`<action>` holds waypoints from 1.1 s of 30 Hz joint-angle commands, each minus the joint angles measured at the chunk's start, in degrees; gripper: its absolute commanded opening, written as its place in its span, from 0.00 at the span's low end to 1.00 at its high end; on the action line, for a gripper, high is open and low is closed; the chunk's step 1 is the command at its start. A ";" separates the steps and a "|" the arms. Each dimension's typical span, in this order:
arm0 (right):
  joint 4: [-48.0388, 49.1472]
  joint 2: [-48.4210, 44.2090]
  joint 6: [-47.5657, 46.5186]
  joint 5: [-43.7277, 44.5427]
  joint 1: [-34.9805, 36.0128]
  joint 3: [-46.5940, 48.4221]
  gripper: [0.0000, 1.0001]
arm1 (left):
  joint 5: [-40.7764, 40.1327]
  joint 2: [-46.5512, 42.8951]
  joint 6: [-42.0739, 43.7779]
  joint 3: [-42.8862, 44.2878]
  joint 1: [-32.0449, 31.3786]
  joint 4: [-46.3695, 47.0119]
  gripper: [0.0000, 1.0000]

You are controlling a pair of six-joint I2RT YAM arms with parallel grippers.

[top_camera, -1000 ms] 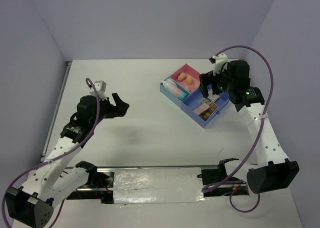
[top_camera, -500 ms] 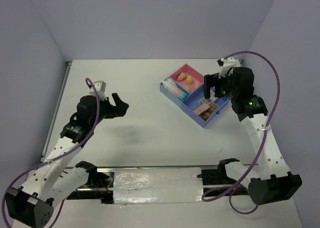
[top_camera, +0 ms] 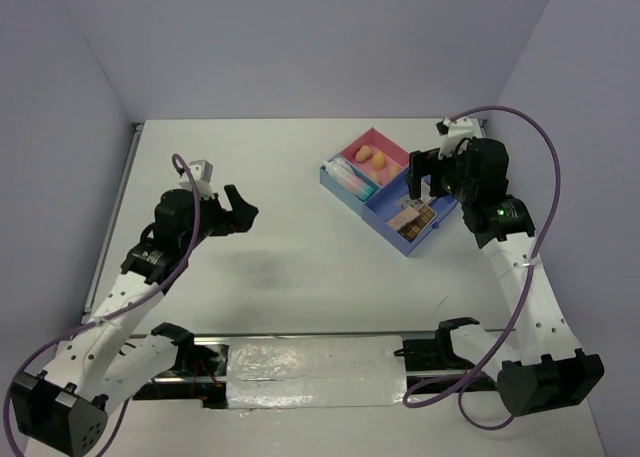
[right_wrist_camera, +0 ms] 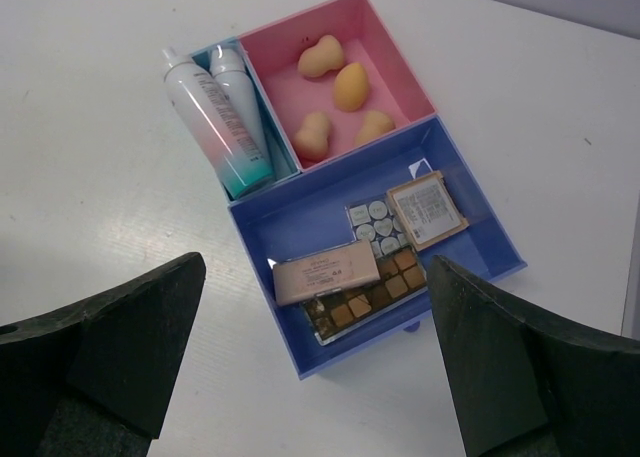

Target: Organize the makeup

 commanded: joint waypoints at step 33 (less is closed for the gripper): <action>6.29 -3.41 -0.62 4.05 -0.28 -4.76 1.00 | -0.07 0.66 -0.72 0.98 0.35 2.45 0.99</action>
